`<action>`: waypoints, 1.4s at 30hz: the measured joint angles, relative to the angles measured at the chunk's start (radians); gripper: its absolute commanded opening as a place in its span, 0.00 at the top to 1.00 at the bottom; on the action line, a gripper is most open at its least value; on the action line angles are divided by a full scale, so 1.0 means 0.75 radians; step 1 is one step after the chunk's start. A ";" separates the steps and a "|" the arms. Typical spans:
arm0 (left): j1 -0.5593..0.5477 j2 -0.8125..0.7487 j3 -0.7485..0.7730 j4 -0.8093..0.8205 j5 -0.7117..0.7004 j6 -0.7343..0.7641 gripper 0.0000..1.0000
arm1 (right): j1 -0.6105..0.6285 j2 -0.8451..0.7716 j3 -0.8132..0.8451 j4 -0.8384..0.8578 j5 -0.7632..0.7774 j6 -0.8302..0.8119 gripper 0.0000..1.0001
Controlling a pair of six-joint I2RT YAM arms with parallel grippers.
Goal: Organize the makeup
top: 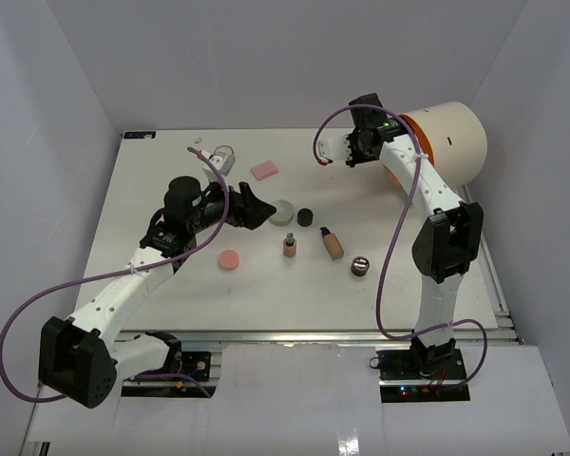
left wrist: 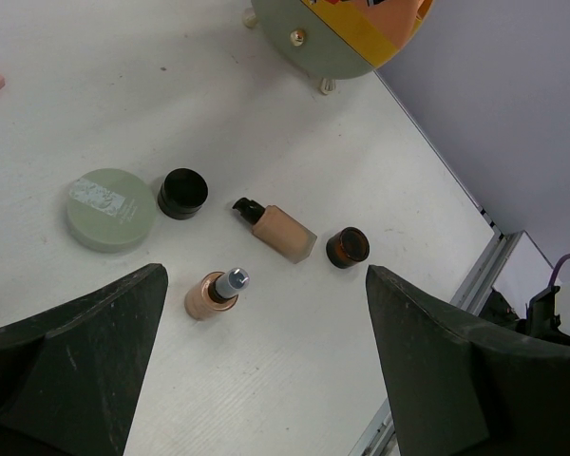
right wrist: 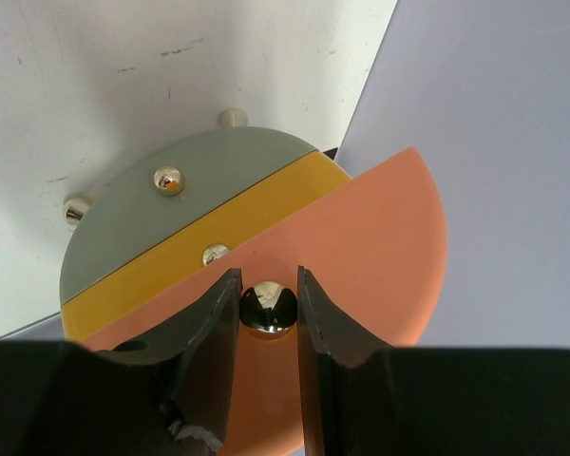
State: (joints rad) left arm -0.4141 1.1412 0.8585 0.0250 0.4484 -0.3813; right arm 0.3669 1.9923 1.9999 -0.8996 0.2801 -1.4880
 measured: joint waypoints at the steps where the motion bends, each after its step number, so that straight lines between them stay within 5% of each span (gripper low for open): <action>1: 0.000 0.000 0.000 0.000 0.000 0.000 0.04 | -0.005 0.000 0.001 0.002 -0.003 -0.001 0.67; 10: 0.000 -0.001 0.000 0.000 0.000 0.000 0.04 | -0.060 0.000 -0.001 0.017 -0.008 0.014 0.54; 15: 0.000 -0.001 0.000 0.000 0.000 0.000 0.04 | -0.078 0.000 -0.004 0.023 -0.015 0.022 0.31; 25: 0.000 -0.001 0.000 0.001 0.000 0.000 0.04 | -0.080 -0.054 -0.027 0.036 -0.148 0.079 0.24; 28: 0.000 -0.001 0.000 0.001 0.000 0.000 0.04 | -0.079 -0.096 -0.027 0.036 -0.192 0.102 0.06; 36: 0.000 -0.001 0.000 0.001 0.000 0.000 0.04 | -0.054 -0.204 -0.049 0.044 -0.355 0.234 0.10; 42: 0.000 -0.001 0.000 -0.004 -0.006 0.006 0.04 | -0.002 -0.333 -0.183 0.101 -0.614 0.715 0.08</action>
State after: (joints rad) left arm -0.4141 1.1404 0.8585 0.0220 0.4438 -0.3767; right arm 0.3652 1.7427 1.8630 -0.8235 -0.1802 -0.9520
